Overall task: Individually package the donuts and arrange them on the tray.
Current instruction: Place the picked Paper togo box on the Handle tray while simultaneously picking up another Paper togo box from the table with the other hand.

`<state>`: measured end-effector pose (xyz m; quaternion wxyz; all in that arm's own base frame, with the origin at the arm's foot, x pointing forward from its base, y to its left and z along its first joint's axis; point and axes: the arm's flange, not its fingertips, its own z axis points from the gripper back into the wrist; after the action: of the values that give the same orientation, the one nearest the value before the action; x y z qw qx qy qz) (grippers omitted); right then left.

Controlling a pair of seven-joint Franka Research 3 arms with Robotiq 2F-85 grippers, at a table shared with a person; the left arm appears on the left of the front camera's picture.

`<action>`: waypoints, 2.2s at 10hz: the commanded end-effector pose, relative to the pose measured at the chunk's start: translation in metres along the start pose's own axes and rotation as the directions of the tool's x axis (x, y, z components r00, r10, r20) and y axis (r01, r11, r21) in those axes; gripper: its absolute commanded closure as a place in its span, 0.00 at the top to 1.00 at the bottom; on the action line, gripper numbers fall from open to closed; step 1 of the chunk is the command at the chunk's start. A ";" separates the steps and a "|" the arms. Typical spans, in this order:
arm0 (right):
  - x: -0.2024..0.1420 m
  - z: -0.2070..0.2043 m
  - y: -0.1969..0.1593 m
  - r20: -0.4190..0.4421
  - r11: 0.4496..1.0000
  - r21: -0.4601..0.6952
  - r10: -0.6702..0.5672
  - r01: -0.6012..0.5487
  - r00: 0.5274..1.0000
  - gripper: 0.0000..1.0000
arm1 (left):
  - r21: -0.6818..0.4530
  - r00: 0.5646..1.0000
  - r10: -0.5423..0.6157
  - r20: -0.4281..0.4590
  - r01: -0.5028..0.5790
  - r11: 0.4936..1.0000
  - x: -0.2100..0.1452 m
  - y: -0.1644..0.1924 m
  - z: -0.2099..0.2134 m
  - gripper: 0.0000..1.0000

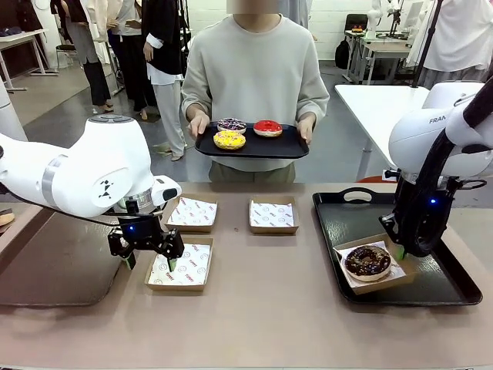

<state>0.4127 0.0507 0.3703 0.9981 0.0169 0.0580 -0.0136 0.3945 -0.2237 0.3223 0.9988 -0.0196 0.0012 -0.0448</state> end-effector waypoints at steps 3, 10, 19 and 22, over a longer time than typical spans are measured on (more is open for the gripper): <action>0.008 -0.003 0.005 0.007 1.000 -0.004 -0.029 0.029 1.000 0.01 | 0.017 0.999 0.044 0.017 -0.044 0.999 0.009 -0.006 -0.002 1.00; 0.007 -0.005 0.008 -0.008 1.000 0.022 -0.011 0.011 1.000 0.01 | 0.015 0.998 0.059 0.001 -0.059 0.998 0.015 -0.005 -0.005 1.00; 0.008 -0.005 0.003 -0.009 0.999 0.052 0.010 -0.010 1.000 1.00 | 0.023 0.997 0.079 0.009 -0.079 0.997 0.016 -0.004 0.002 0.00; 0.005 -0.004 -0.001 0.005 0.997 0.071 0.015 -0.015 1.000 1.00 | 0.023 0.996 0.090 0.003 -0.090 0.996 0.016 -0.004 0.003 0.00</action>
<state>0.4163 0.0515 0.3652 0.9976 0.0281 0.0614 -0.0149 0.4082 -0.2254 0.3237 0.9996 -0.0260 0.0015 -0.0149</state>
